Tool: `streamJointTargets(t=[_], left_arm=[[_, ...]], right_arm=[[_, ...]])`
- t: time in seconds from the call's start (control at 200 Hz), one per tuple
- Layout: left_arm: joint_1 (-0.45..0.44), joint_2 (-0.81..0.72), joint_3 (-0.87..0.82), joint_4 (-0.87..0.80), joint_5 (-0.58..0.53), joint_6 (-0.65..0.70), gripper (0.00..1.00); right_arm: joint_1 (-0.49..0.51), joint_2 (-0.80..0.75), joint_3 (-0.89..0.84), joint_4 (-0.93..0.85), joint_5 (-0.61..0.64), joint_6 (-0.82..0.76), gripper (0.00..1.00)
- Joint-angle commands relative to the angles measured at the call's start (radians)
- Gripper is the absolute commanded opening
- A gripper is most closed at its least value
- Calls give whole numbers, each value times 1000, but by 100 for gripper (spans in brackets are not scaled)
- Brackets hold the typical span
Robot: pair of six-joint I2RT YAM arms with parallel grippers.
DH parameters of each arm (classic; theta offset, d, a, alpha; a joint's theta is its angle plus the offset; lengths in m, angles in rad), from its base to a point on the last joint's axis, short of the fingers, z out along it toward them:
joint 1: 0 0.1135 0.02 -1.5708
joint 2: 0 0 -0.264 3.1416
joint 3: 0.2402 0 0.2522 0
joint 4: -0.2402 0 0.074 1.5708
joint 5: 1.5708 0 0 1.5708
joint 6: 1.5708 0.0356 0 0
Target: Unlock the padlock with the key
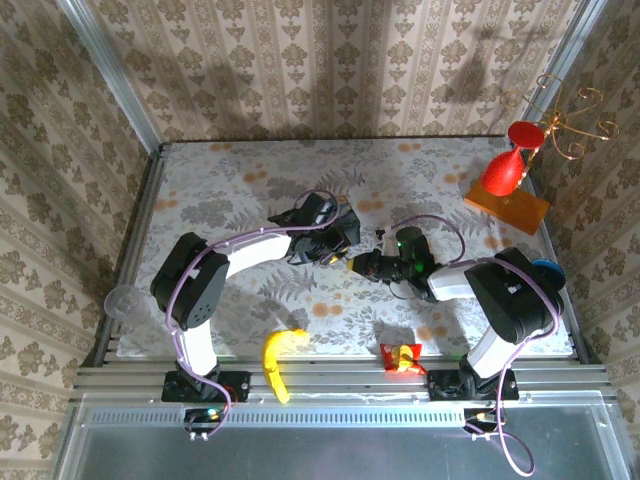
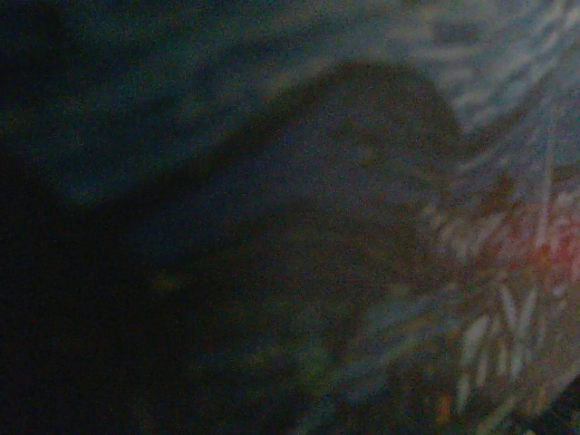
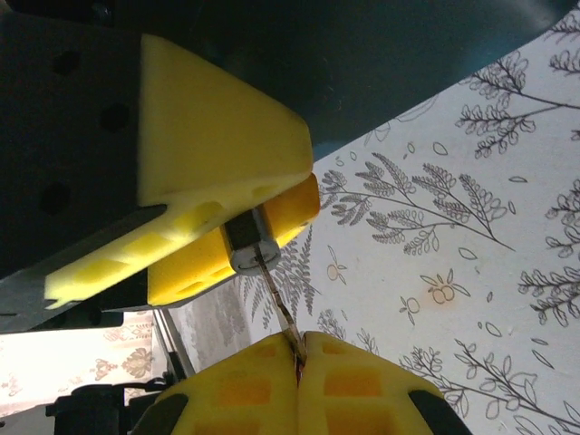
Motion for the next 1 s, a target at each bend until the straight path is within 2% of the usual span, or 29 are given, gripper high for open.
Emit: streamJointTargets(t=[0.0, 0.995], left_arm=[[-26, -6, -11, -25, 89, 7, 0], [-43, -36, -98, 107, 96, -20, 0]], right_arm=[[-3, -1, 62, 77, 65, -13, 0], [1, 2, 75, 139, 56, 44, 0]])
